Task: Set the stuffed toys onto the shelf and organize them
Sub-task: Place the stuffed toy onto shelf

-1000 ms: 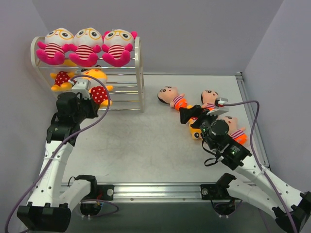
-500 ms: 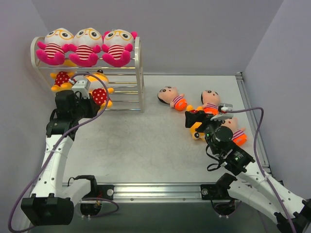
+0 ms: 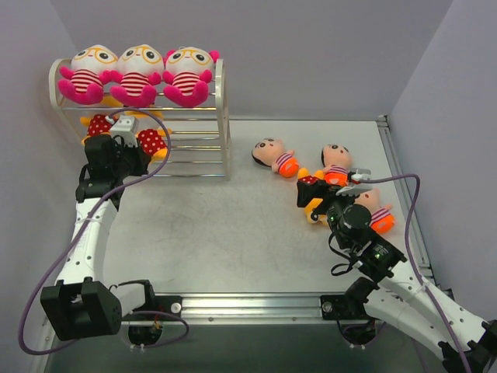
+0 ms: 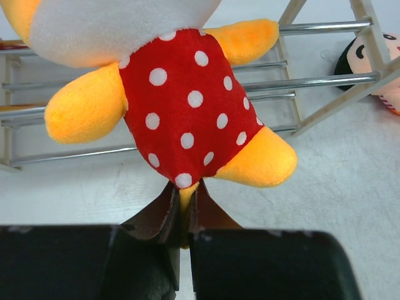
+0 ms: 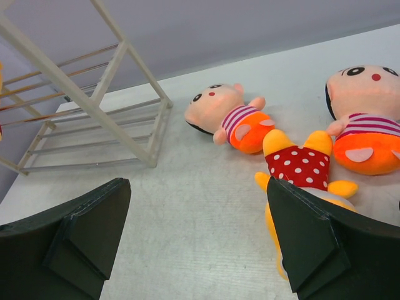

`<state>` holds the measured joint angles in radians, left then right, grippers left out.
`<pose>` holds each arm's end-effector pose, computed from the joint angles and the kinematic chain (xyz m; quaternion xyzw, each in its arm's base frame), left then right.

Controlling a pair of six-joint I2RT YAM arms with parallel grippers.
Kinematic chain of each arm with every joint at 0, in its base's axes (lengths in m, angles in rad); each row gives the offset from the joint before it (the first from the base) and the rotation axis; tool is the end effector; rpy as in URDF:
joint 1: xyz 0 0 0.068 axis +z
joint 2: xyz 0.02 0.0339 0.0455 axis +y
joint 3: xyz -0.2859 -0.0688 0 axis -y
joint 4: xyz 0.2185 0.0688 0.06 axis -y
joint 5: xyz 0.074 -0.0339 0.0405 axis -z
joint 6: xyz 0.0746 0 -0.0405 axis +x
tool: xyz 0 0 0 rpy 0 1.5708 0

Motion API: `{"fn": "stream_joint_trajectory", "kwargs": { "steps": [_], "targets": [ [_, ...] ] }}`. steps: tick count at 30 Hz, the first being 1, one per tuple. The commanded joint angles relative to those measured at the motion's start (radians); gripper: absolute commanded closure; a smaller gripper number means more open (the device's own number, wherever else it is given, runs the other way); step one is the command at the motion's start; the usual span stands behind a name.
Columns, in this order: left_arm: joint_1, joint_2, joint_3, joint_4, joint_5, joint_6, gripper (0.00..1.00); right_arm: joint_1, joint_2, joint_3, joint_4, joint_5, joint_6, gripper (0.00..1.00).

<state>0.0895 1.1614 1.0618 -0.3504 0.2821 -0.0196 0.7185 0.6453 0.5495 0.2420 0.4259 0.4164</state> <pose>0.2615 0.0026 0.3504 0.0289 0.8415 -0.1006 0.5301 0.1372 0.0790 0.3450 0.0620 0.6556 0.2811 0.6981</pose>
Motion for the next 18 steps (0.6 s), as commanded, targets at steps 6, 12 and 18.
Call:
{"fn": "stream_joint_trajectory", "kwargs": {
  "steps": [6,12,18],
  "targets": [
    [0.023,0.053,0.081,0.142,0.009,0.121,0.98,-0.010,-0.004,-0.003,0.046,0.016,-0.013,0.05],
    [0.024,0.079,0.095,0.177,-0.015,0.184,0.98,-0.011,0.011,0.000,0.042,0.001,-0.013,0.05],
    [0.035,0.115,0.096,0.212,0.002,0.198,0.97,-0.013,0.017,0.000,0.031,-0.006,-0.010,0.05]
  ]
}}
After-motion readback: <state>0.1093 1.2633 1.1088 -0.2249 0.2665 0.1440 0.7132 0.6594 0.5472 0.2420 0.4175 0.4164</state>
